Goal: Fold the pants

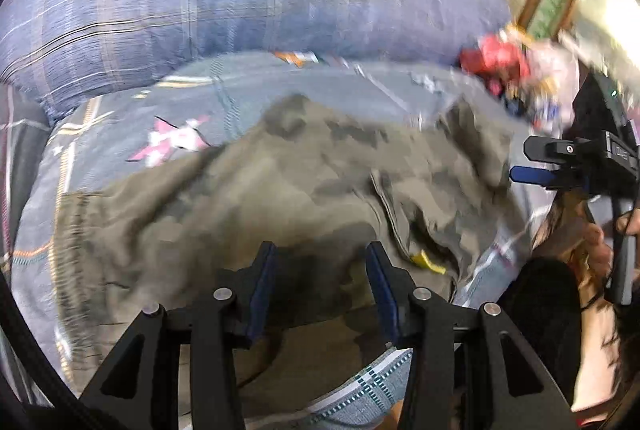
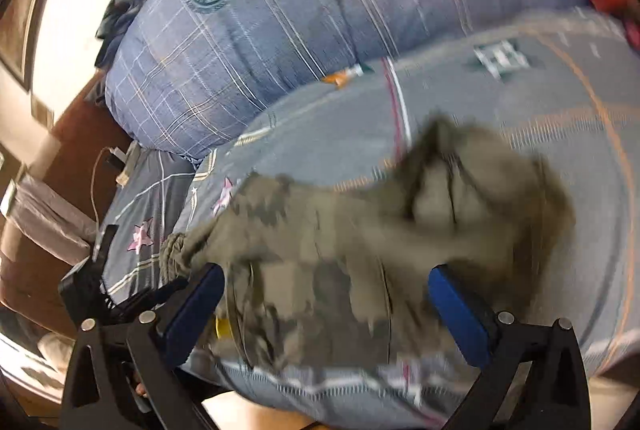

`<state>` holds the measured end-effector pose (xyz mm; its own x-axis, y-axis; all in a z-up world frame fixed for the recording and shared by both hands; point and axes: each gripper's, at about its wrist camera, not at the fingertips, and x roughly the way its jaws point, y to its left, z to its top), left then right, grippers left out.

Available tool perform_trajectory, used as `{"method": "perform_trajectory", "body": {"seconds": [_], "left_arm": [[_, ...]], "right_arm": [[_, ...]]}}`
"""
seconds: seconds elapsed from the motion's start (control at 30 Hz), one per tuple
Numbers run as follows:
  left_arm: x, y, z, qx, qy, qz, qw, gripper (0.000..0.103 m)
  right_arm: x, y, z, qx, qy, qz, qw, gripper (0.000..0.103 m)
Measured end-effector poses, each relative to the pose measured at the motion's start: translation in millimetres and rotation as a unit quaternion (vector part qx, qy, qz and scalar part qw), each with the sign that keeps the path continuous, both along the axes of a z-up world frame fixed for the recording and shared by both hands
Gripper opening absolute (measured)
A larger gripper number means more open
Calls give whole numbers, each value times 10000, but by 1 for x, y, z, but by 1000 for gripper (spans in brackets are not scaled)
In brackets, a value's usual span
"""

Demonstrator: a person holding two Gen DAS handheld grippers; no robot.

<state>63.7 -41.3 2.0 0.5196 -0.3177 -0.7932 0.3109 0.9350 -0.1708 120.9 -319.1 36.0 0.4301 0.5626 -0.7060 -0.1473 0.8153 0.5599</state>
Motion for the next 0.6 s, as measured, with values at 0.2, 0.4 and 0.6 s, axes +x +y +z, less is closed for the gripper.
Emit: {"method": "perform_trajectory", "body": {"seconds": [0.2,0.4,0.6], "left_arm": [[-3,-10,-23,436,225,-3,9988,49],[1,-9,14,33,-47,112,9999,49],[27,-70,34,144,-275,-452,9985,49]], "right_arm": [[-9,-28,-54,116,455,-314,9984,91],[-13,-69,-12,-135,-301,-638,9974,91],[12,-55,-17,-784,-310,-593,9947,88]]}}
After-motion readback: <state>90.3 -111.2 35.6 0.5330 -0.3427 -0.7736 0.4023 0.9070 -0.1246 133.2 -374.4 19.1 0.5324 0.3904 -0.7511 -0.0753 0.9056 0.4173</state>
